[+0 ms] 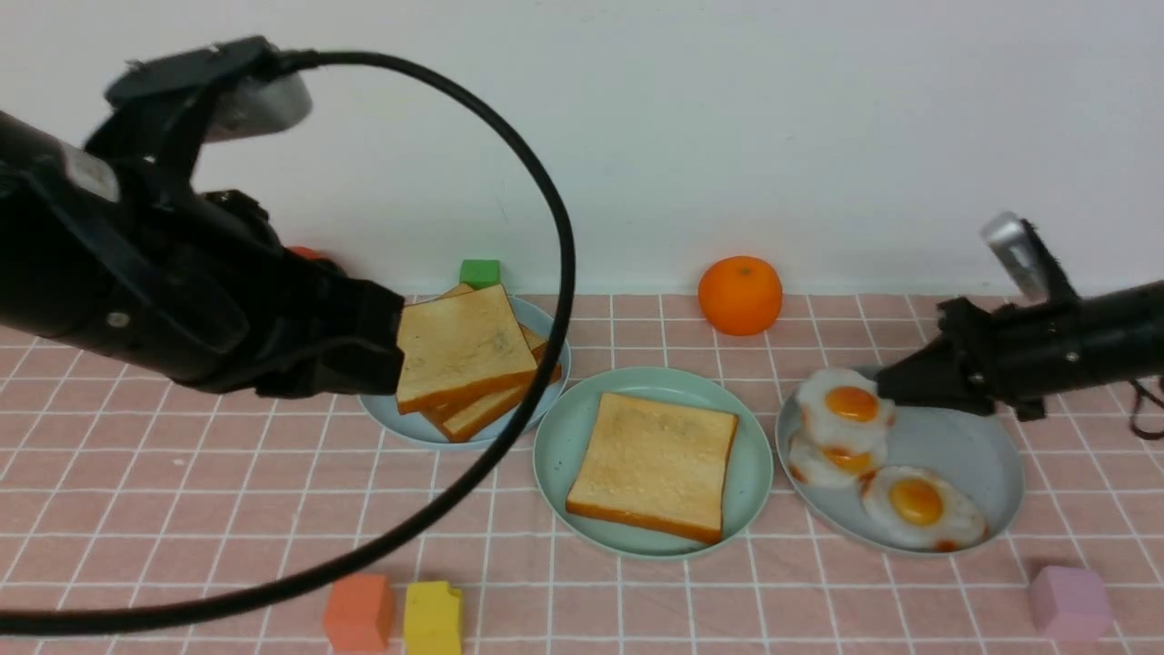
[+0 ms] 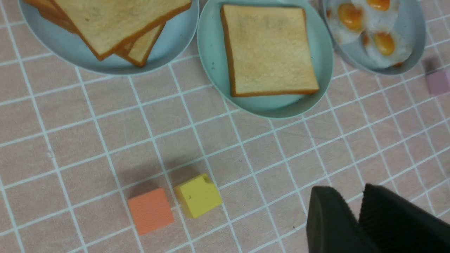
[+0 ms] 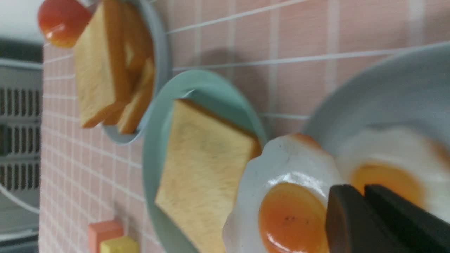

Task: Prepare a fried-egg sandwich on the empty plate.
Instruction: Use the right arm to place the fried egg on the slice of bread in the middle, then use the left arm to grab a slice of bread, then use the left arm to place a slice of bread on the fried egg in the middle

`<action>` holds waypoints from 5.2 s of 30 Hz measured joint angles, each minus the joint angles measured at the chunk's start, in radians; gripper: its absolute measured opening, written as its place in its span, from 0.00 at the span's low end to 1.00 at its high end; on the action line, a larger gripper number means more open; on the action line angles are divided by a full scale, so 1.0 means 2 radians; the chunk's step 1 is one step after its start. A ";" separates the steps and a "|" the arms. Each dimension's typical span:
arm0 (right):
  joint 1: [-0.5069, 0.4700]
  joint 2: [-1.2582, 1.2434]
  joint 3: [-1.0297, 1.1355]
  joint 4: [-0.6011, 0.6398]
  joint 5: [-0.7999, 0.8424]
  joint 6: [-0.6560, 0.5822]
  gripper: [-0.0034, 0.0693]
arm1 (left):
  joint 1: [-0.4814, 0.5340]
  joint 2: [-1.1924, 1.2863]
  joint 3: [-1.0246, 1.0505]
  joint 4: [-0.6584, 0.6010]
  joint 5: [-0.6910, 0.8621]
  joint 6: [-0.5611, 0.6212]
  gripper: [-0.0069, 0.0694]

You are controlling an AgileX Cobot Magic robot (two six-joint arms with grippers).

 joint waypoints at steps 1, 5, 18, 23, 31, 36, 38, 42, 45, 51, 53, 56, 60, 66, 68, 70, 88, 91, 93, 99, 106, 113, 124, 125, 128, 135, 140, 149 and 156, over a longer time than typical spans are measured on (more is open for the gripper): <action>0.000 0.000 0.000 0.001 0.000 0.000 0.13 | 0.000 0.002 0.000 0.000 -0.001 0.000 0.33; 0.054 -0.001 0.000 0.031 0.000 -0.001 0.13 | 0.000 0.024 0.000 0.000 -0.001 0.000 0.33; 0.159 0.019 0.000 0.068 -0.092 -0.032 0.13 | 0.000 0.037 0.000 0.006 -0.012 0.000 0.35; 0.165 0.030 0.000 0.065 -0.126 -0.046 0.13 | 0.000 0.037 0.000 0.006 -0.012 0.000 0.36; 0.165 0.030 0.000 0.058 -0.128 -0.061 0.36 | 0.000 0.037 0.000 0.006 -0.012 0.000 0.37; 0.164 0.021 0.000 0.060 -0.128 -0.071 0.65 | 0.000 0.037 0.000 0.006 -0.016 -0.009 0.38; 0.161 0.003 0.000 0.053 -0.133 -0.069 0.74 | 0.000 0.037 0.000 0.007 -0.027 -0.038 0.38; 0.156 -0.057 -0.004 0.000 -0.134 -0.022 0.80 | 0.000 0.050 -0.001 0.040 -0.050 -0.118 0.41; 0.156 -0.104 -0.026 -0.113 -0.098 0.067 0.81 | 0.013 0.074 -0.002 0.060 -0.051 -0.154 0.44; 0.180 -0.205 -0.056 -0.337 -0.051 0.245 0.79 | 0.098 0.131 -0.034 0.023 -0.039 -0.142 0.46; 0.188 -0.223 -0.055 -0.360 -0.052 0.266 0.78 | 0.116 0.144 -0.042 -0.001 -0.037 -0.129 0.46; 0.227 -0.298 -0.016 -0.401 -0.085 0.297 0.74 | 0.164 0.189 -0.051 -0.085 -0.036 -0.076 0.47; 0.270 -0.381 0.087 -0.402 -0.165 0.288 0.68 | 0.175 0.238 -0.051 -0.142 -0.038 -0.038 0.50; 0.304 -0.531 0.270 -0.392 -0.302 0.258 0.54 | 0.175 0.297 -0.051 -0.185 -0.079 -0.029 0.64; 0.307 -0.566 0.302 -0.387 -0.316 0.257 0.49 | 0.175 0.306 -0.051 -0.193 -0.094 -0.026 0.69; 0.308 -0.619 0.333 -0.384 -0.310 0.255 0.38 | 0.175 0.320 -0.051 -0.210 -0.117 -0.012 0.76; 0.308 -0.721 0.355 -0.384 -0.227 0.259 0.04 | 0.175 0.402 -0.053 -0.452 -0.155 0.230 0.66; 0.308 -0.720 0.355 -0.384 -0.227 0.259 0.05 | 0.175 0.402 -0.053 -0.453 -0.154 0.230 0.57; 0.308 -0.720 0.355 -0.384 -0.227 0.259 0.05 | 0.175 0.402 -0.053 -0.454 -0.153 0.230 0.49; 0.308 -0.720 0.355 -0.384 -0.226 0.259 0.05 | 0.175 0.402 -0.054 -0.457 -0.148 0.230 0.30; 0.308 -0.720 0.355 -0.384 -0.225 0.259 0.06 | 0.175 0.402 -0.054 -0.458 -0.138 0.222 0.27; 0.308 -0.720 0.355 -0.384 -0.225 0.259 0.07 | 0.175 0.394 -0.054 -0.465 -0.129 0.221 0.27; 0.308 -0.720 0.355 -0.384 -0.225 0.259 0.08 | 0.163 0.333 -0.054 -0.486 -0.059 0.251 0.27; 0.308 -0.720 0.355 -0.384 -0.225 0.259 0.08 | 0.158 0.331 -0.054 -0.495 -0.047 0.258 0.27; 0.308 -0.720 0.355 -0.384 -0.230 0.259 0.09 | 0.134 0.329 -0.054 -0.516 -0.010 0.282 0.27; 0.308 -0.720 0.355 -0.388 -0.248 0.255 0.09 | 0.077 0.329 -0.025 -0.545 0.003 0.341 0.27; 0.308 -0.720 0.355 -0.394 -0.261 0.255 0.09 | 0.072 0.334 -0.015 -0.552 0.007 0.369 0.27; 0.308 -0.720 0.355 -0.395 -0.267 0.257 0.11 | 0.072 0.396 -0.015 -0.562 0.016 0.413 0.27; 0.308 -0.720 0.355 -0.395 -0.266 0.266 0.13 | 0.072 0.420 -0.015 -0.572 -0.019 0.415 0.27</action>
